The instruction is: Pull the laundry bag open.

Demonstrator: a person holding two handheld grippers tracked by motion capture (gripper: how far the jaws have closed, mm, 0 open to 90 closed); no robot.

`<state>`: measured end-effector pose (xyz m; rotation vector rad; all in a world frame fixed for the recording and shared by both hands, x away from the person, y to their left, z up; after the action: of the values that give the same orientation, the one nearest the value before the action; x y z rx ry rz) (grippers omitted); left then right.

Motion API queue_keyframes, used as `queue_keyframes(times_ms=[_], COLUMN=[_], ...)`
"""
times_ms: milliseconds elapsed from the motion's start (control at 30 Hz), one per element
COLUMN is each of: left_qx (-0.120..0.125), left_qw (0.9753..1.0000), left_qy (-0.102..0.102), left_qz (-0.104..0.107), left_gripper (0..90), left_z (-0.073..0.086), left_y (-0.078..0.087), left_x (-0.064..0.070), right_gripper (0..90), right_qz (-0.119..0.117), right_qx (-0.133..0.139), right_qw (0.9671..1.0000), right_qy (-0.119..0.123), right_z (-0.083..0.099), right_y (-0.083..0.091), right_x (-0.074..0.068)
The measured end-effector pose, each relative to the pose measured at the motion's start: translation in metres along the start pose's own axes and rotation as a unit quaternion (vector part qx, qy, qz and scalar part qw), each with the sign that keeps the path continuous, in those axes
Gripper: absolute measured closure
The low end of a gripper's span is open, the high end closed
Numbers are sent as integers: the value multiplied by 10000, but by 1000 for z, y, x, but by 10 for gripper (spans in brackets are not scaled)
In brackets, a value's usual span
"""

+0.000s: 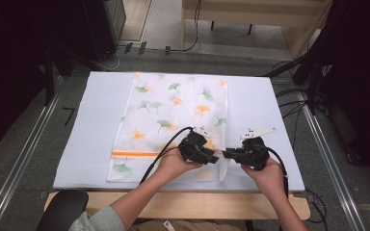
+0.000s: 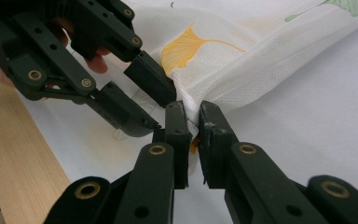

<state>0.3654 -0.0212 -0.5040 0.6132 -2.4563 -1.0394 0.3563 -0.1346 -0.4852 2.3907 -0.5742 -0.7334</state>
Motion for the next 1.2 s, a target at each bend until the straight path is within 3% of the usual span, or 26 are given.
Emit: queue_keyframes(times_ms=[233, 367, 500, 567, 800, 1000, 1200], left_qx=[31, 7, 65, -25, 41, 7, -6], left_qw=[9999, 9997, 9996, 9998, 9998, 9998, 9999], left_qy=[-106, -155, -82, -83, -101, 128, 107], left_qz=[119, 203, 268, 154, 140, 173, 82], left_gripper=[629, 685, 702, 705, 737, 835, 899], left_z=[0, 0, -2, -2, -2, -3, -3], left_y=[1, 1, 3, 0, -1, 0, -2], left_x=[4, 7, 10, 7, 7, 5, 6], right_gripper=[850, 849, 850, 850, 853, 853, 853], right_qz=[-25, 4, 53, -9, -36, -67, -80], right_qx=[-37, -73, -163, -123, -138, -118, -119], right_qw=[10000, 10000, 9998, 9999, 9999, 9999, 9999], right_qy=[80, 34, 37, 35, 36, 37, 27], right_z=[-1, 0, 2, 0, -1, -2, -2], right_y=[-1, -2, -4, -4, -4, -4, -5], right_x=[-1, 0, 0, -2, -4, -6, -6])
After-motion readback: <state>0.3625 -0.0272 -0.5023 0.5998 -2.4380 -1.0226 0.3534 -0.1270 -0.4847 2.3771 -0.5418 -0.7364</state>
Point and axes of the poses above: each handheld gripper's, and its own axes: y roughly backward along the jaws, z roughly out of its underside, x roughly to its right, the point moved 8 cm from there along -y, roughly forward along the jaws, and after that the axes turned 10 degrees about -z, right-handed, at the moved point
